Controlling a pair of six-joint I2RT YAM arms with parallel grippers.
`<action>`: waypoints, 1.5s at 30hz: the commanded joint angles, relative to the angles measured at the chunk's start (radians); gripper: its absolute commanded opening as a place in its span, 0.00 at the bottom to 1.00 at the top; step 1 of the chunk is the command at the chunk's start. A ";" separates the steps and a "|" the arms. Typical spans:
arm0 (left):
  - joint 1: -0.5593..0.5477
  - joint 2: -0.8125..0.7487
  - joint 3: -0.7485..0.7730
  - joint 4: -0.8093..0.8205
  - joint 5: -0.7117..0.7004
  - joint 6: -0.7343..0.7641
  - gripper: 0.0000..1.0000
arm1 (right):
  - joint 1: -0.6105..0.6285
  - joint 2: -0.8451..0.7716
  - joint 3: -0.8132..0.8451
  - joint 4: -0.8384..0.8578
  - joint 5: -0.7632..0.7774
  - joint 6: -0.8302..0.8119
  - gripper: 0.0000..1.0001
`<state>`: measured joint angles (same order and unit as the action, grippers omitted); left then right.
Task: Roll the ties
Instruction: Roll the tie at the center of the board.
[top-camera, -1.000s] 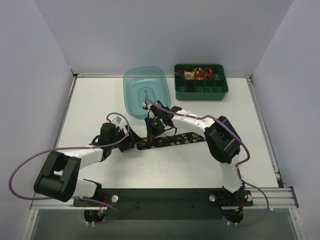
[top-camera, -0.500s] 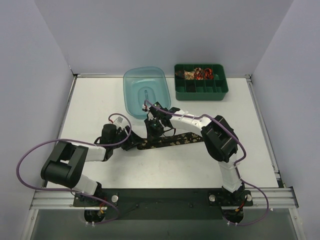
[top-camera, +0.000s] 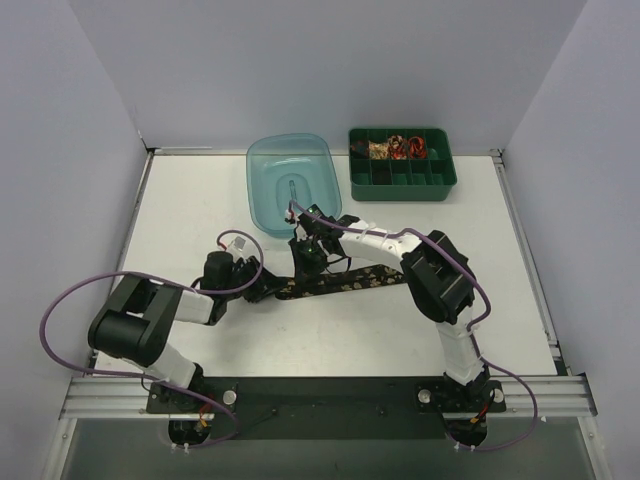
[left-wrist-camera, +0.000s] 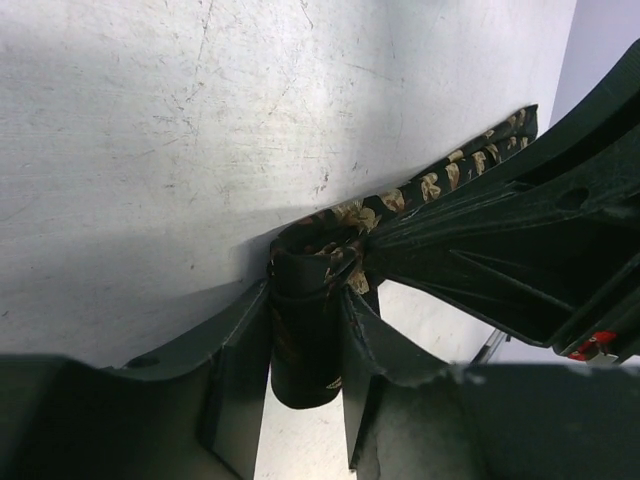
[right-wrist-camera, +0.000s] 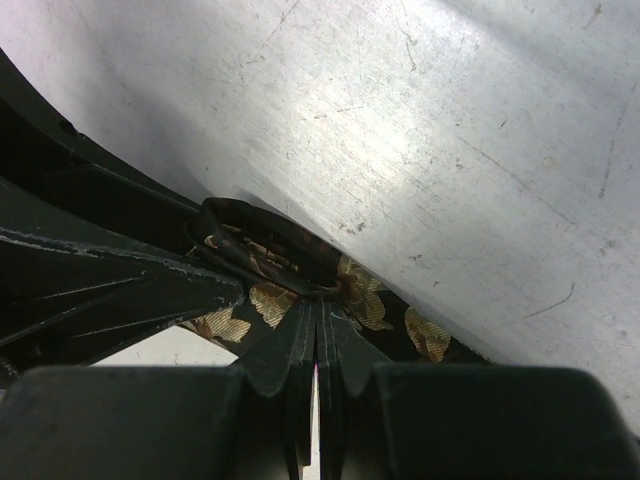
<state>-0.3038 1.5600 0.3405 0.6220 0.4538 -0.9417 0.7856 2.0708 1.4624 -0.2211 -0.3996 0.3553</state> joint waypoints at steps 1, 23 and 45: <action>0.000 0.055 -0.017 0.126 0.025 -0.028 0.38 | 0.007 0.006 0.019 -0.026 0.011 0.007 0.00; 0.002 -0.104 0.097 -0.266 -0.087 0.159 0.00 | -0.020 -0.058 0.015 -0.017 -0.019 0.019 0.00; -0.095 -0.106 0.593 -1.264 -0.655 0.483 0.00 | -0.198 -0.390 -0.217 0.003 -0.004 0.014 0.00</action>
<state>-0.3538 1.4273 0.8314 -0.4618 0.0002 -0.4953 0.5873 1.7519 1.2827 -0.2047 -0.4179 0.3695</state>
